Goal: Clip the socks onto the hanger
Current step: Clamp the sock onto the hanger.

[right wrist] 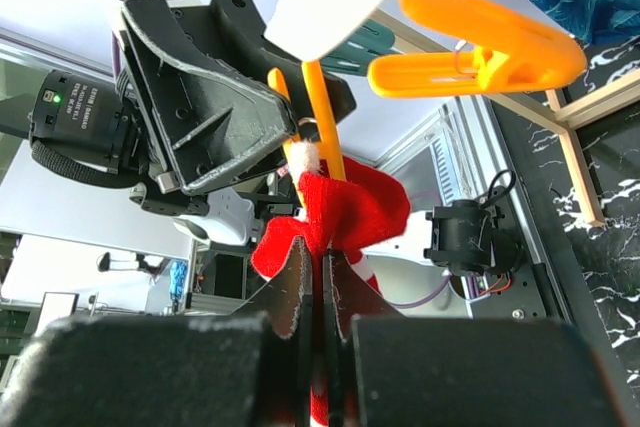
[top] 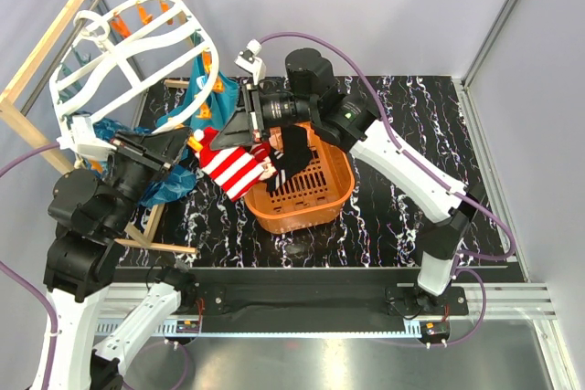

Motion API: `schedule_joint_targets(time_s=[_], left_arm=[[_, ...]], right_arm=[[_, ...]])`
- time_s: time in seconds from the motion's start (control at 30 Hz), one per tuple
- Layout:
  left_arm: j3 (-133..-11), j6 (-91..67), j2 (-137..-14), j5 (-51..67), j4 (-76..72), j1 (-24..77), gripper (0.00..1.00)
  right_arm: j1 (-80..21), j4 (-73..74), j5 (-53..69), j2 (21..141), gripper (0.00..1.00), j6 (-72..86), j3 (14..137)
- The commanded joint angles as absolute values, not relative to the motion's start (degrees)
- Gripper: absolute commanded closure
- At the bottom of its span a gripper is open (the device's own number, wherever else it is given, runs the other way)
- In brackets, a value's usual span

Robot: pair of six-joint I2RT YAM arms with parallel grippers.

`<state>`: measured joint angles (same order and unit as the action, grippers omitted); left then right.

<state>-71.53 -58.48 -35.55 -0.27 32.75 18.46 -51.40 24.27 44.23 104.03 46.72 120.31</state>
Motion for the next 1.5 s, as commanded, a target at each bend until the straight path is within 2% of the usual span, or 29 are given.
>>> schedule_joint_targets(time_s=[0.0,0.03,0.13,0.17,0.27,0.4,0.57,0.8,1.1,1.23,1.3,1.47], left_arm=[[-72.25,-58.45,-34.37,2.99,33.14,18.72,1.00],[-71.72,-58.62,-33.50,2.99,32.87,18.72,0.87],[-70.05,-59.33,-32.26,2.37,31.82,18.72,0.66],[-69.79,-59.41,-31.47,2.29,31.82,18.72,0.54],[-69.61,-59.50,-30.50,2.11,31.82,18.72,0.34],[-69.70,-58.98,-29.53,2.99,32.60,18.81,0.20],[-69.17,-57.05,-26.90,5.71,32.87,18.72,0.17],[-68.90,-50.63,-19.96,12.21,30.50,18.72,0.18],[-80.59,-37.54,-17.84,4.76,43.66,18.72,0.20],[-85.51,-33.05,-18.37,1.06,48.16,18.81,0.22],[-87.10,-31.73,-18.46,0.18,49.74,18.72,0.22],[-87.01,-31.73,-18.11,-2.11,49.48,18.72,0.23]], right_arm=[[-52.12,19.86,45.62,104.41,1.00,46.85,122.17],[-52.21,19.34,45.62,104.59,0.99,46.67,121.99],[-52.21,18.64,46.05,104.94,0.94,46.49,121.20],[-52.12,18.63,46.14,105.03,0.92,46.15,121.11],[-52.12,19.07,45.70,105.64,0.88,44.83,120.50],[-52.21,19.07,45.35,106.52,0.85,43.68,119.36],[-52.21,19.95,43.69,106.79,0.77,39.22,117.43],[-52.29,20.39,40.35,106.00,0.57,33.49,112.59],[-53.09,23.74,24.98,97.76,0.38,21.46,104.95],[-56.76,18.04,24.44,91.86,0.30,16.27,98.63],[-62.12,13.30,23.12,89.57,0.27,13.19,95.55],[-71.88,4.76,16.27,89.73,0.23,4.49,92.11]])
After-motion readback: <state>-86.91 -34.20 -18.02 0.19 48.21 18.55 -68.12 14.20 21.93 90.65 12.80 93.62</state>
